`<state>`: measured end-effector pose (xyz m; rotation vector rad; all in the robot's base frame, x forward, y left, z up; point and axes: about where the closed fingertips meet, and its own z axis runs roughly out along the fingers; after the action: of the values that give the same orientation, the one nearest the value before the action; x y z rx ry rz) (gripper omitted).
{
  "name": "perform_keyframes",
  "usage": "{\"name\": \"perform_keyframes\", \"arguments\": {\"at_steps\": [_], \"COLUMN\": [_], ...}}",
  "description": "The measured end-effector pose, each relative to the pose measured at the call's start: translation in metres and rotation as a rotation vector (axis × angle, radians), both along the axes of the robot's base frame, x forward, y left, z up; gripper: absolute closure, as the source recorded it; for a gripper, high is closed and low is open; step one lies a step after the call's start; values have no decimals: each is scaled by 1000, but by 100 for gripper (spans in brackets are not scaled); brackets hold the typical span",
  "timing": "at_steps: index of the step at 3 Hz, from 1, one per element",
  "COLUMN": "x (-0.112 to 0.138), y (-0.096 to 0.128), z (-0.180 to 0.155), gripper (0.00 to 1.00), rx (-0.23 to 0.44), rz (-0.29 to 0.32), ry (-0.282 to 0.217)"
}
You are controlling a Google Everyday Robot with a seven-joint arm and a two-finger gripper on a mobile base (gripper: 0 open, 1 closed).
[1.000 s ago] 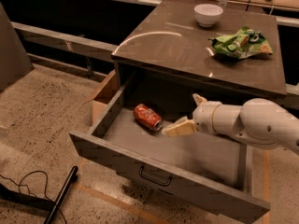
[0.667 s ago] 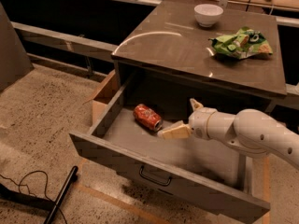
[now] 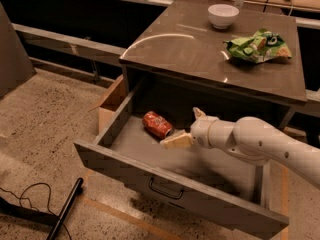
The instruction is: Pick coke can from top drawer and place on counter
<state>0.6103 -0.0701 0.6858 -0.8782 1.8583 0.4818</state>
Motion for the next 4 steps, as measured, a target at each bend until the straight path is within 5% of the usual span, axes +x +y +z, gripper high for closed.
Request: {"name": "perform_keyframes", "arguments": {"at_steps": [3, 4], "x": [24, 27], "y": [32, 39], "z": [-53, -67], "gripper": [0, 18], "rx": [-42, -58], "rz": [13, -4], "ry": [54, 75]}}
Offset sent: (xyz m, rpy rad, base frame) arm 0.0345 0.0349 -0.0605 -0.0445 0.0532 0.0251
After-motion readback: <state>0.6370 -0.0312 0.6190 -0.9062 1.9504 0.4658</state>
